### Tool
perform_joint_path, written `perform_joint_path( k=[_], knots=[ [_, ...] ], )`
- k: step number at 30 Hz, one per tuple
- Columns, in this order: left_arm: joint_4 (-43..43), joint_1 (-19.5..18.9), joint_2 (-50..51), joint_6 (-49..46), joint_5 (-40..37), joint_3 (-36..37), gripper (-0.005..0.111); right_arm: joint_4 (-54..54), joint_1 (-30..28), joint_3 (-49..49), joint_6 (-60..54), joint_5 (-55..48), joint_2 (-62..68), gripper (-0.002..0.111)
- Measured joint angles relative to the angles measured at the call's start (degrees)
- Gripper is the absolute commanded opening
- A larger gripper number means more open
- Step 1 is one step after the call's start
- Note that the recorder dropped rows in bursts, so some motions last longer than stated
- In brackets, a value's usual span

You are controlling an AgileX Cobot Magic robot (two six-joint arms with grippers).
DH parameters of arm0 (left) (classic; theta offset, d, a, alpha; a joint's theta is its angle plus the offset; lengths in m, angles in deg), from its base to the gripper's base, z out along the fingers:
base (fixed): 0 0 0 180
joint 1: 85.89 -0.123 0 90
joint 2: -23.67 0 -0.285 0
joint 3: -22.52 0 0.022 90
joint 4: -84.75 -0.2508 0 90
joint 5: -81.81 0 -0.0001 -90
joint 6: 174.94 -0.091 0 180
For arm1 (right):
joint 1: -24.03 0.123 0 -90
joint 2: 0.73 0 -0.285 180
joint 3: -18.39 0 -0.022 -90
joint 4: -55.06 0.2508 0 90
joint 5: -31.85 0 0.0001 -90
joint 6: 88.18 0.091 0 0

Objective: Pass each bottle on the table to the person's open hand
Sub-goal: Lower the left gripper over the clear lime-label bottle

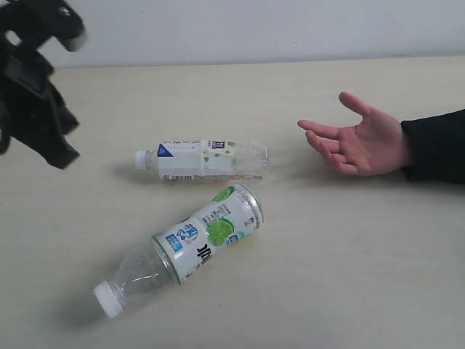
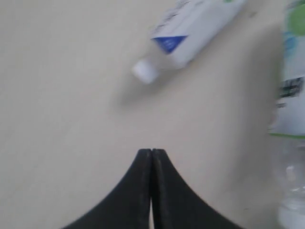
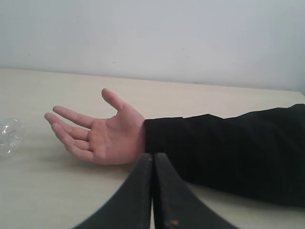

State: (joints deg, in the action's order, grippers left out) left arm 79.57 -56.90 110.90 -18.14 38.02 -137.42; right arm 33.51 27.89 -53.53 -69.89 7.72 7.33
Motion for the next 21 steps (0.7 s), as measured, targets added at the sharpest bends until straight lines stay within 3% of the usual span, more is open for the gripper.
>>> perform_joint_path(
  k=[2,7,13,21],
  knots=[
    [5.63,2.53,0.78,-3.81,0.0,-0.03,0.009,0.0,0.0,0.0,0.0,0.0,0.0,0.0],
    [12.66,7.8,2.15,-9.33,0.43,-0.48,0.041,0.0,0.0,0.0,0.0,0.0,0.0,0.0],
    [19.39,10.68,3.91,-10.81,0.0,-0.46,0.073,0.0,0.0,0.0,0.0,0.0,0.0,0.0],
    [22.66,14.36,10.21,-10.9,-0.23,-0.51,0.077,0.0,0.0,0.0,0.0,0.0,0.0,0.0]
  ],
)
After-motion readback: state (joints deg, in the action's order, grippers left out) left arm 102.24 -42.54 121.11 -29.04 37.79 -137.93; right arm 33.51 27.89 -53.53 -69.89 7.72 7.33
